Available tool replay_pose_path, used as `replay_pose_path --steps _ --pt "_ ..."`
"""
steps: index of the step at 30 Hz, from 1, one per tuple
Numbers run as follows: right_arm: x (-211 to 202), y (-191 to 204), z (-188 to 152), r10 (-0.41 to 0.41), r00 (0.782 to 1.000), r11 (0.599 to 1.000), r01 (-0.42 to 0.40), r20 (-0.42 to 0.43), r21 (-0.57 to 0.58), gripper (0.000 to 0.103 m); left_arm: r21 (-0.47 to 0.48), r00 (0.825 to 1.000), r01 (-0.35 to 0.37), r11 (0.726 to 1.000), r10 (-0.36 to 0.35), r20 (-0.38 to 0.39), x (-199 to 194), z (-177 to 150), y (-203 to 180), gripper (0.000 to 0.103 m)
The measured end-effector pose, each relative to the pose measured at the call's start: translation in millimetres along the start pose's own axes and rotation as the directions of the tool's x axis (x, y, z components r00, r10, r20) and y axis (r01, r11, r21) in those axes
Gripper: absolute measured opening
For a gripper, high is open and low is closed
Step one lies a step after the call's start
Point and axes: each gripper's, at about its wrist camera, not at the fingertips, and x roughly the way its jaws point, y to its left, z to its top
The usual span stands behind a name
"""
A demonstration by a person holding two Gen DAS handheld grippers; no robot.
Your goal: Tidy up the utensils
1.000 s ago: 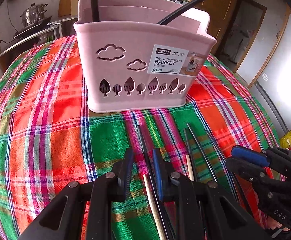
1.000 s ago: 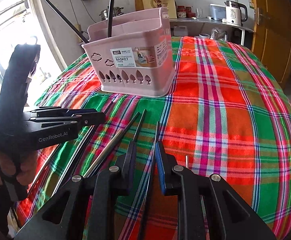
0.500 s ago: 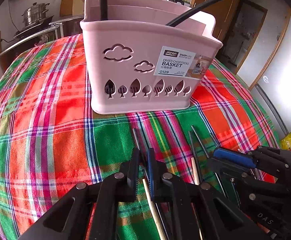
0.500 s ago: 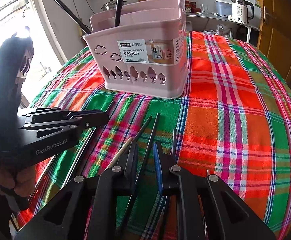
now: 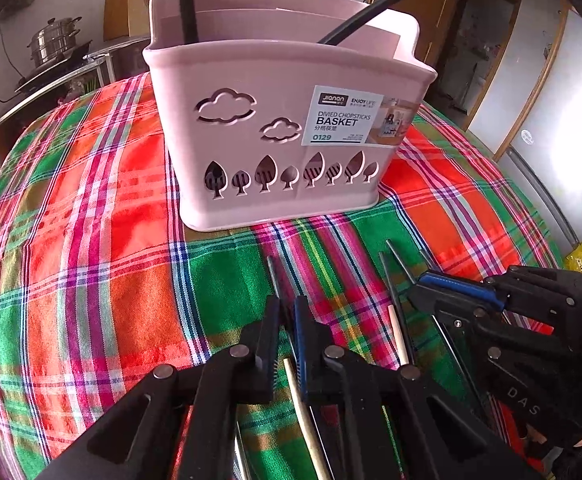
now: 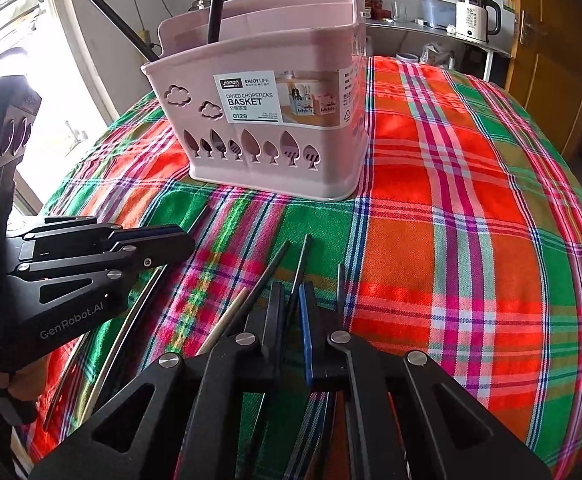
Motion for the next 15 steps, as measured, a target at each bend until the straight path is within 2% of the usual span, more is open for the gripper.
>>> replay_pose_path --steps 6,15 --pt "1.2 2.3 1.4 -0.005 1.000 1.000 0.005 -0.001 -0.009 0.005 0.005 1.000 -0.004 1.000 0.004 -0.011 1.2 2.5 -1.1 0.006" --pt "-17.1 0.3 5.5 0.026 0.999 1.000 -0.026 0.048 0.001 0.004 -0.043 0.997 0.073 0.996 -0.072 0.032 -16.8 6.2 1.4 0.005"
